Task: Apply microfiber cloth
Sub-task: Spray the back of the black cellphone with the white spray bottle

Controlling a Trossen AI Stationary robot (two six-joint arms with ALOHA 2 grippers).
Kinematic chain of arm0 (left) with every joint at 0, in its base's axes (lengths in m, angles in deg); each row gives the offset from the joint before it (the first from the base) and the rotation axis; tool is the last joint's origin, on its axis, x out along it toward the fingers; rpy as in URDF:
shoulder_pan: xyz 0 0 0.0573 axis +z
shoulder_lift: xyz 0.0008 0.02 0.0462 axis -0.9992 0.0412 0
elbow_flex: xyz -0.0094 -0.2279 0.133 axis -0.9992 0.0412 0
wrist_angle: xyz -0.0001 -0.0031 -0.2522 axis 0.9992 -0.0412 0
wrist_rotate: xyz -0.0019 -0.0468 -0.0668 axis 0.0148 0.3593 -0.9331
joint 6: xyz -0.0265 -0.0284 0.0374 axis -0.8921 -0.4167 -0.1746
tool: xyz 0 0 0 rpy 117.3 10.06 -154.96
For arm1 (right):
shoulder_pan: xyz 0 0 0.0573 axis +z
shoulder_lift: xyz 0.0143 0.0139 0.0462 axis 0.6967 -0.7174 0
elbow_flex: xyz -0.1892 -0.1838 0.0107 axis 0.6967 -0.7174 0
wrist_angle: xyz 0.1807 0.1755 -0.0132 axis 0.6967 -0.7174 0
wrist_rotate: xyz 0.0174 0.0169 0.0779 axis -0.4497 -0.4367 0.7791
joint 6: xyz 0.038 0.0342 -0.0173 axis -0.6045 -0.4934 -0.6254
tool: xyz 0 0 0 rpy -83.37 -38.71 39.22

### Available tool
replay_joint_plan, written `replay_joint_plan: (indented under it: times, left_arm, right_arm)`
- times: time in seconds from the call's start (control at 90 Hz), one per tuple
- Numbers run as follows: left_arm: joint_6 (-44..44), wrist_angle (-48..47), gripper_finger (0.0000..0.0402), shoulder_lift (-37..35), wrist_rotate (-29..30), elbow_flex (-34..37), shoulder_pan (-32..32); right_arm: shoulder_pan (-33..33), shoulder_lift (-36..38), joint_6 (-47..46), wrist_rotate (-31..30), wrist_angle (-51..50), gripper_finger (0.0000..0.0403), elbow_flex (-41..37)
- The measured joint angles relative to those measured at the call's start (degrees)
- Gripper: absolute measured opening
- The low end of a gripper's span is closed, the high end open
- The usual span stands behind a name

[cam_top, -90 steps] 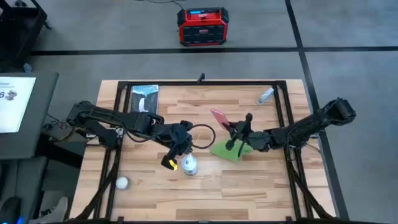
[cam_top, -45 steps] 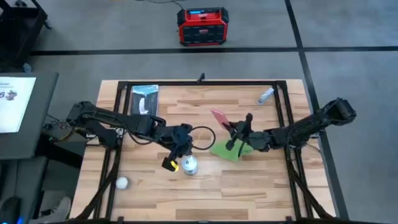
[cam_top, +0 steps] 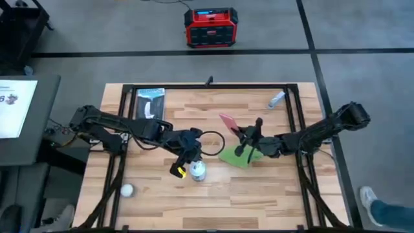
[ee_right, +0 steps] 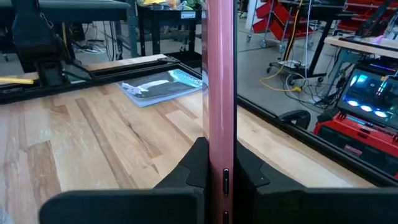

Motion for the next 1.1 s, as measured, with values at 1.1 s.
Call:
replay_joint_plan:
  times: [1.1]
  left_arm:
    - [-0.54, 1.30, 0.0000, -0.80, -2.77, 2.22, 1.10]
  right_arm:
    - [0.00, 0.00, -0.02, 0.05, -0.01, 0.0012, 0.02]
